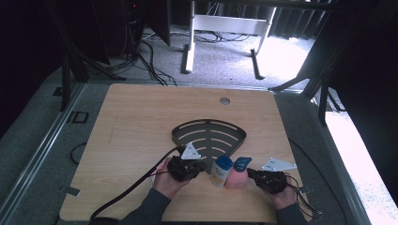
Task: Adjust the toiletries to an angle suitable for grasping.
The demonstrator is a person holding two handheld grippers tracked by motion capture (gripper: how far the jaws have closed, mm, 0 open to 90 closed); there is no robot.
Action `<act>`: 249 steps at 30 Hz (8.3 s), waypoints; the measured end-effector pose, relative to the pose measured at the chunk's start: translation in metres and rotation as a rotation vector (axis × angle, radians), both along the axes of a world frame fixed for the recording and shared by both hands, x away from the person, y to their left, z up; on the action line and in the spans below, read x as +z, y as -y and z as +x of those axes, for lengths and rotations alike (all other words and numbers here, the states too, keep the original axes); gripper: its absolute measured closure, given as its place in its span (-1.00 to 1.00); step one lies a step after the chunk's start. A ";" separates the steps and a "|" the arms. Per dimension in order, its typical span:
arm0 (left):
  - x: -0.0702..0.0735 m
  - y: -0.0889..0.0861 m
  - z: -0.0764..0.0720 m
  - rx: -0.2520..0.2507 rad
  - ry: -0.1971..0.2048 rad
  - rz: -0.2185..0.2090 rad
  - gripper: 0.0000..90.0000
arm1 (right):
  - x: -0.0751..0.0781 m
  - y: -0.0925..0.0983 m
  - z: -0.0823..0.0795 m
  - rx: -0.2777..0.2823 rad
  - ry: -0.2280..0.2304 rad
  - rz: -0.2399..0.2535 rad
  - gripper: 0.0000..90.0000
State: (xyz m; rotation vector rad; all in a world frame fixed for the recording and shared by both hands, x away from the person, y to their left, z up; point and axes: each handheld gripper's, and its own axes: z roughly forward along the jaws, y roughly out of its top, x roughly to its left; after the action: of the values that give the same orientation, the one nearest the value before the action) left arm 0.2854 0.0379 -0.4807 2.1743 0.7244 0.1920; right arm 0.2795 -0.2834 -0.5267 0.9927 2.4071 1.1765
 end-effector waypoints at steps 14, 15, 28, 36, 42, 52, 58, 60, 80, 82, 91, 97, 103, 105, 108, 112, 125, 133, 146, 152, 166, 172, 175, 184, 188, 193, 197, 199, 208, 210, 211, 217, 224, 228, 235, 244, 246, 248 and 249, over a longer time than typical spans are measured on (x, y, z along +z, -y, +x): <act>-0.008 0.014 0.011 0.041 -0.042 -0.023 0.80 | 0.001 -0.006 -0.001 0.022 -0.002 -0.006 0.97; -0.008 0.015 0.011 0.033 -0.042 -0.019 0.80 | 0.001 -0.007 -0.002 0.022 -0.002 -0.007 0.98; -0.005 0.015 -0.003 -0.007 -0.014 0.035 0.87 | 0.001 -0.014 -0.007 0.042 0.004 -0.017 1.00; -0.005 0.012 -0.010 -0.010 -0.013 0.036 0.87 | 0.001 -0.014 -0.010 0.064 -0.005 -0.003 1.00; -0.005 0.007 -0.015 -0.011 -0.008 0.046 0.88 | 0.002 -0.018 -0.013 0.089 -0.008 -0.002 1.00; -0.003 -0.009 -0.026 -0.004 -0.002 0.026 0.97 | 0.001 -0.027 -0.019 0.145 -0.018 0.012 1.00; 0.005 -0.019 -0.039 -0.016 0.018 0.004 0.99 | 0.000 -0.032 -0.021 0.174 -0.025 0.031 1.00; 0.007 -0.020 -0.045 -0.028 0.022 -0.006 0.99 | 0.000 -0.033 -0.021 0.177 -0.026 0.035 1.00; -0.006 0.013 -0.069 -0.145 0.022 -0.009 1.00 | -0.001 -0.033 -0.019 0.184 -0.029 0.043 1.00; -0.008 0.013 -0.068 -0.123 0.037 0.024 1.00 | -0.001 -0.033 -0.019 0.184 -0.030 0.042 1.00; -0.008 0.008 -0.068 -0.090 0.053 0.062 0.99 | -0.001 -0.033 -0.019 0.185 -0.030 0.045 1.00; -0.007 0.000 -0.063 -0.050 0.052 0.071 0.99 | -0.002 -0.033 -0.018 0.187 -0.028 0.045 1.00; -0.006 -0.013 -0.054 0.022 0.045 0.078 0.99 | -0.002 -0.034 -0.018 0.190 -0.029 0.046 1.00; -0.006 -0.017 -0.051 0.042 0.041 0.078 0.99 | -0.003 -0.034 -0.018 0.190 -0.030 0.045 1.00; -0.005 -0.019 -0.050 0.047 0.033 0.062 0.99 | -0.003 -0.034 -0.018 0.191 -0.031 0.045 1.00; -0.001 -0.016 -0.055 0.004 0.035 0.034 0.99 | -0.003 -0.034 -0.018 0.191 -0.031 0.045 1.00; 0.012 0.004 -0.053 -0.020 0.071 -0.006 0.99 | -0.003 -0.034 -0.018 0.191 -0.034 0.047 1.00; 0.008 0.003 -0.052 -0.002 0.073 0.024 0.99 | -0.003 -0.035 -0.018 0.199 -0.039 0.054 1.00; 0.005 -0.012 -0.040 0.075 0.055 0.042 0.99 | -0.004 -0.037 -0.019 0.208 -0.045 0.060 1.00; 0.005 -0.020 -0.035 0.112 0.044 0.043 0.99 | -0.004 -0.045 -0.021 0.234 -0.044 0.051 1.00; 0.003 -0.030 -0.035 0.138 0.033 0.040 0.97 | -0.004 -0.050 -0.026 0.255 -0.049 0.048 1.00; 0.015 -0.031 -0.043 0.099 0.049 0.008 0.97 | -0.002 -0.048 -0.035 0.260 -0.041 0.047 1.00; 0.019 -0.032 -0.044 0.091 0.056 0.001 0.97 | -0.001 -0.047 -0.039 0.264 -0.042 0.051 1.00; 0.049 -0.031 -0.045 0.052 0.109 -0.056 0.97 | 0.004 -0.043 -0.055 0.316 -0.033 0.113 1.00; 0.062 -0.032 -0.041 0.049 0.129 -0.084 0.97 | 0.005 -0.047 -0.057 0.330 -0.025 0.110 1.00; 0.074 -0.030 -0.039 0.043 0.163 -0.105 0.97 | 0.005 -0.049 -0.056 0.333 -0.024 0.107 1.00; 0.079 -0.027 -0.031 0.046 0.188 -0.094 0.97 | 0.005 -0.052 -0.053 0.332 -0.025 0.105 1.00; 0.079 -0.025 -0.027 0.048 0.188 -0.091 0.97 | 0.005 -0.054 -0.052 0.336 -0.023 0.105 1.00; 0.073 -0.019 -0.014 0.060 0.185 -0.061 0.95 | 0.007 -0.066 -0.043 0.359 -0.023 0.118 1.00; 0.071 -0.016 -0.013 0.055 0.186 -0.041 0.95 | 0.007 -0.069 -0.042 0.368 -0.020 0.119 1.00; 0.070 -0.015 -0.014 0.056 0.186 -0.032 0.95 | 0.007 -0.071 -0.042 0.373 -0.019 0.123 1.00; 0.061 -0.007 -0.015 0.037 0.177 0.032 0.95 | 0.008 -0.068 -0.040 0.364 -0.017 0.120 1.00; 0.040 0.011 -0.019 0.004 0.161 0.114 0.95 | 0.007 -0.063 -0.036 0.340 -0.015 0.118 1.00; 0.030 0.016 -0.017 0.022 0.153 0.151 0.96 | 0.008 -0.063 -0.033 0.340 -0.020 0.122 1.00; 0.024 0.009 -0.018 0.036 0.122 0.164 0.97 | 0.007 -0.065 -0.030 0.346 -0.023 0.126 1.00; 0.020 -0.013 -0.020 0.103 0.103 0.205 0.95 | 0.008 -0.077 -0.024 0.364 -0.018 0.116 0.99; 0.019 -0.018 -0.019 0.117 0.096 0.203 0.95 | 0.008 -0.079 -0.023 0.367 -0.017 0.114 0.99; 0.019 -0.022 -0.019 0.124 0.091 0.208 0.94 | 0.008 -0.080 -0.022 0.368 -0.017 0.115 1.00; 0.019 -0.024 -0.019 0.127 0.088 0.210 0.94 | 0.008 -0.080 -0.021 0.367 -0.016 0.114 0.99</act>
State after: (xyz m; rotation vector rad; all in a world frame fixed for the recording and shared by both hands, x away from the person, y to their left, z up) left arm 0.2666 0.0616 -0.4619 2.3020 0.8238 0.4445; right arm 0.2586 -0.2035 -0.5188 0.6039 2.6350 1.4431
